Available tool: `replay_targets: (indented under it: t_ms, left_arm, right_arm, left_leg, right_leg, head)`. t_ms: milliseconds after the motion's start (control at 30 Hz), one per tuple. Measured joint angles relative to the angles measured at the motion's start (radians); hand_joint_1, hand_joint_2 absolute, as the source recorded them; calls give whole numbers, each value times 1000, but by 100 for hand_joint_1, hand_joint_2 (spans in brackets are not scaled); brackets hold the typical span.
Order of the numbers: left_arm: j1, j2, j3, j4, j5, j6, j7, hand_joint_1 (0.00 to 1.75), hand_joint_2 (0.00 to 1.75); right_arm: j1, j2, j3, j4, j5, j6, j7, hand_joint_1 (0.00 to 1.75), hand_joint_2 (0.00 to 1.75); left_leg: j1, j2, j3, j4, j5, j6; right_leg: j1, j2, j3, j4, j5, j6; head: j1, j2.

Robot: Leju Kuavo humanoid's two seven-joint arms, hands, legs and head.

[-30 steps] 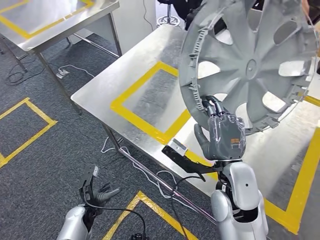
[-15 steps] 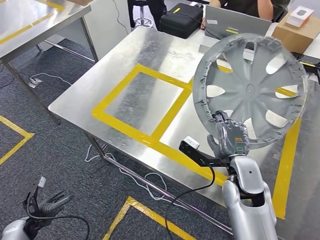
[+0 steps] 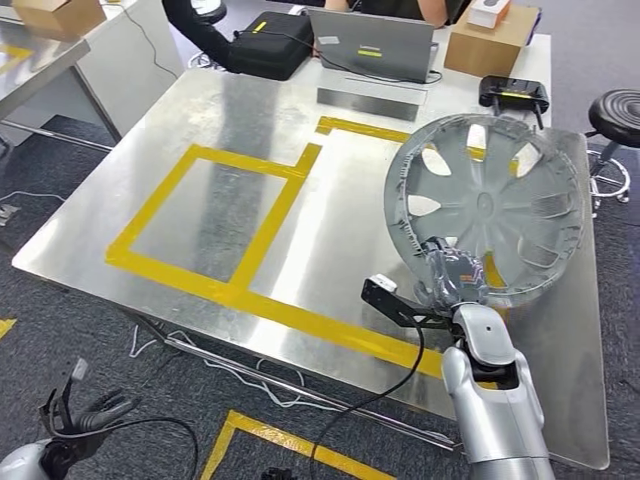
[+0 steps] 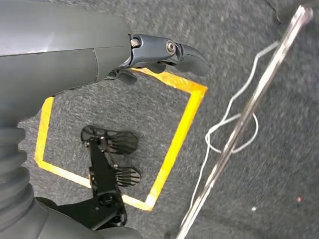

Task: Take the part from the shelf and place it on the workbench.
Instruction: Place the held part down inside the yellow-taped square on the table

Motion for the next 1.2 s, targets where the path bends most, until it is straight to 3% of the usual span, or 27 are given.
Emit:
replay_targets:
  t_ms: [67, 100, 167, 333, 467, 533, 800, 1100, 1133, 1200]
  left_arm:
    - [-3, 6, 0, 2, 0, 0, 1, 0, 175]
    - [-8, 9, -1, 4, 0, -1, 2, 0, 175]
    - [-18, 14, -2, 7, 3, -1, 3, 0, 175]
    - [-21, 15, -5, 16, 33, -12, -7, 0, 175]
    - [-12, 15, -10, 19, 56, -15, -20, 0, 175]
    - [-9, 15, -14, 19, 62, -10, -21, 0, 175]
    - [-10, 15, -42, 20, 75, 16, -18, 0, 175]
    - [-12, 18, -82, 23, 102, 27, -9, 0, 175]
    - [-12, 19, -84, 24, 103, 27, -9, 0, 175]
    - [-12, 20, -86, 24, 106, 27, -9, 0, 175]
  right_arm:
    - [-20, -2, -13, 45, -1, 0, 5, 175, 175]
    - [-34, -4, -20, 70, 1, -4, 5, 175, 175]
    - [-60, -10, -35, 122, 6, -19, -2, 175, 175]
    - [-71, -20, -45, 192, -9, -93, -115, 175, 175]
    - [-39, -19, -20, 159, -76, -122, -217, 175, 175]
    - [-19, -18, 1, 129, -110, -123, -243, 175, 175]
    - [19, -18, 82, 66, -202, -124, -301, 175, 175]
    - [22, -19, 128, 76, -235, -110, -249, 175, 175]
    - [22, -20, 128, 76, -235, -110, -248, 160, 175]
    - [22, -20, 129, 77, -235, -110, -246, 81, 175]
  left_leg:
    - [-1, -14, 55, -126, 72, 11]
    - [-2, -21, 78, -176, 88, 14]
    - [-2, -26, 99, -222, 91, 16]
    - [-3, -31, 99, -227, 91, 18]
    - [-4, -40, 99, -226, 92, 25]
    - [-5, -42, 98, -226, 92, 26]
    - [-3, -43, 99, -227, 94, 26]
    - [-1, -43, 99, -227, 95, 23]
    - [-1, -43, 99, -227, 95, 23]
    - [-1, -43, 99, -227, 95, 23]
  right_leg:
    - [3, 23, -1, 3, -1, 3]
    - [4, 31, -3, 5, -1, 7]
    - [8, 41, -7, 7, -2, 12]
    - [7, 33, -1, -5, 0, 9]
    - [6, 22, 5, -11, -1, 24]
    - [6, 19, 6, -12, -1, 26]
    - [7, 19, 5, -10, -1, 27]
    - [10, 19, 5, -9, 0, 26]
    - [10, 19, 4, -9, 0, 26]
    - [10, 19, 5, -9, 0, 26]
  head:
    - [-3, 0]
    - [-5, 0]
    - [-8, 0]
    - [-7, 0]
    - [-8, 0]
    - [-8, 0]
    - [-8, 0]
    - [-8, 0]
    - [-8, 0]
    - [-8, 0]
